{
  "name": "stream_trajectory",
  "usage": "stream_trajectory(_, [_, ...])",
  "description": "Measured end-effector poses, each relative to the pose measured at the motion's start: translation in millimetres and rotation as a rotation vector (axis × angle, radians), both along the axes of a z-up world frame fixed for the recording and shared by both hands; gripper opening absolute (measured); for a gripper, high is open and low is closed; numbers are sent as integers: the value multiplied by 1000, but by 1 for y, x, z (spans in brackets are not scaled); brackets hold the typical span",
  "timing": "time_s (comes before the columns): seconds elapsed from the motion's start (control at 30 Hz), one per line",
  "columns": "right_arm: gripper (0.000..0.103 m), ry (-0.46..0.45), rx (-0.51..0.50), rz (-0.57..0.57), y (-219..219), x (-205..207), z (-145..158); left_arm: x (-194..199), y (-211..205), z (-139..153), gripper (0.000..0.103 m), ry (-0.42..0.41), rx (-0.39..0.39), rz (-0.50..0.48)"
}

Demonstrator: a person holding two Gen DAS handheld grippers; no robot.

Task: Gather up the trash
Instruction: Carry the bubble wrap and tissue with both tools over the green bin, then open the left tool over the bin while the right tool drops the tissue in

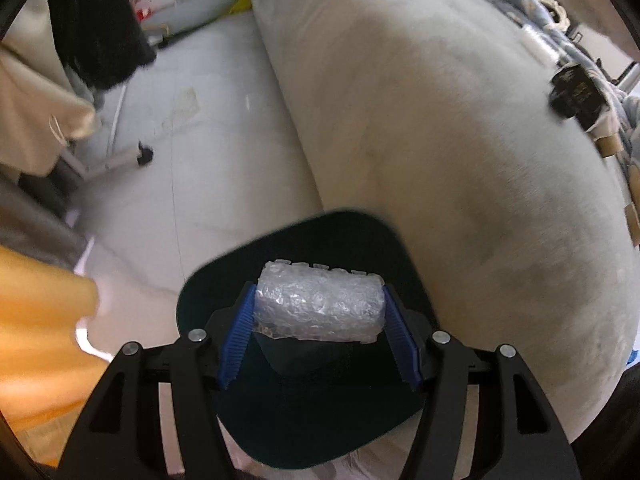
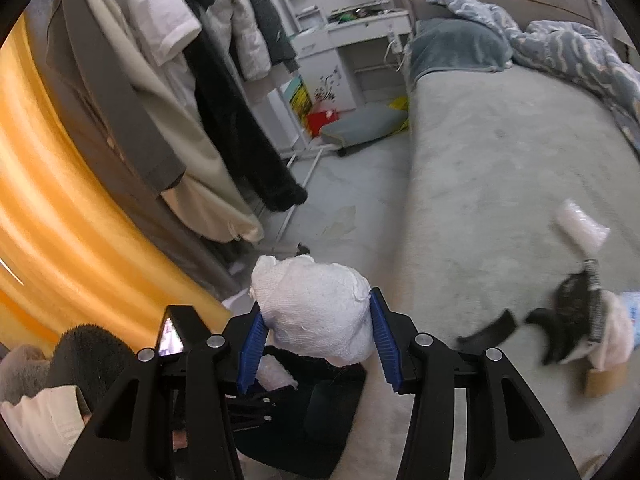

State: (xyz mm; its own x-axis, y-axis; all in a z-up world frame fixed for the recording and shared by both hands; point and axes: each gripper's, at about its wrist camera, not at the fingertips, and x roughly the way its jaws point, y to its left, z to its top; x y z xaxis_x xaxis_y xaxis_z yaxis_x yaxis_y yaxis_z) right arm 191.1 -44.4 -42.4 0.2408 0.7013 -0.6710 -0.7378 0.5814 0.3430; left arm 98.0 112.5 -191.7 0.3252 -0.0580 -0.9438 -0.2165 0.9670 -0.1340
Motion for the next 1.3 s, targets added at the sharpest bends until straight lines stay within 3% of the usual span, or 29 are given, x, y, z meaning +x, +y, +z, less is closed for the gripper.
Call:
stream_trajectory(0.23, [50, 48, -53, 37, 30, -3, -22, -9, 18, -31, 65, 126, -80, 57])
stream_trajectory(0.4, [50, 89, -108, 60, 51, -4, -47, -15, 30, -35, 65, 144, -89, 73])
stream_trajectory(0.73, [50, 148, -199, 89, 81, -4, -91, -24, 44, -31, 78, 130, -96, 74])
stream_trajectory(0.93, [50, 177, -269, 103, 92, -6, -119, -33, 60, -3, 76, 1, -70, 108])
stream_trajectory(1.3, [50, 217, -373, 138, 106, -20, -150, -51, 55, 82, 64, -323, 61, 70])
